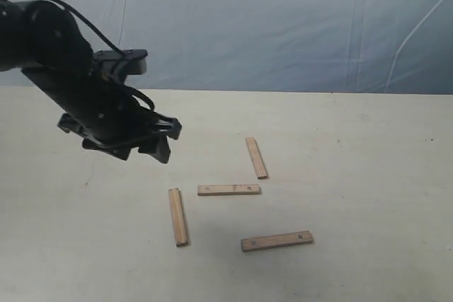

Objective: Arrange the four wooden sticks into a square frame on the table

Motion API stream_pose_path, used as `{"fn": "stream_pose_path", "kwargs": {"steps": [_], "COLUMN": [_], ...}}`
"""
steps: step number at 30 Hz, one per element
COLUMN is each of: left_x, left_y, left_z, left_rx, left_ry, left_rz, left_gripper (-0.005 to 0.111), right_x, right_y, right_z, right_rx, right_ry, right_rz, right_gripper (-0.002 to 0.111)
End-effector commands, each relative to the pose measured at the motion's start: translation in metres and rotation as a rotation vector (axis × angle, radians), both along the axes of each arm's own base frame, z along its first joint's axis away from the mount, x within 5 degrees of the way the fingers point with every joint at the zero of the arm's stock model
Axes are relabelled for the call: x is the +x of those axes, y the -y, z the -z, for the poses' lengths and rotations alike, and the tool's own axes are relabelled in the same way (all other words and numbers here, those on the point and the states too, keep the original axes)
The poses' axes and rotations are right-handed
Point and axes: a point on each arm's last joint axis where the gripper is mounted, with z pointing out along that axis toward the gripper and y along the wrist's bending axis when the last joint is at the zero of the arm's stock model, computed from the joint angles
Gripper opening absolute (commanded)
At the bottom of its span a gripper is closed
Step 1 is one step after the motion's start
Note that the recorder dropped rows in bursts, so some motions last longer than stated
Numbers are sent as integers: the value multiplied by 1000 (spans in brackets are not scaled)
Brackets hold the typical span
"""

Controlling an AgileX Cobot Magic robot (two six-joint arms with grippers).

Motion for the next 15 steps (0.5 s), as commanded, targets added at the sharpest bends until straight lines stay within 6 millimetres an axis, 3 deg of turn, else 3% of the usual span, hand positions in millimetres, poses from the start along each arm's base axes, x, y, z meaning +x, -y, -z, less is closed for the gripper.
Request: {"fn": "stream_pose_path", "kwargs": {"steps": [1,7,15], "left_x": [10,13,18], "left_y": [19,30,52], "left_z": [29,76,103], "left_rx": [-28,126,101], "left_ry": [-31,-101,-92], "left_rz": [-54,-155,-214], "left_gripper": [65,61,61], "right_x": [0,0,0], "right_y": [0,0,0], "right_z": [0,0,0], "right_rx": [2,2,2], "right_ry": [7,7,7], "right_rz": [-5,-5,-5], "right_gripper": [0,0,0]}}
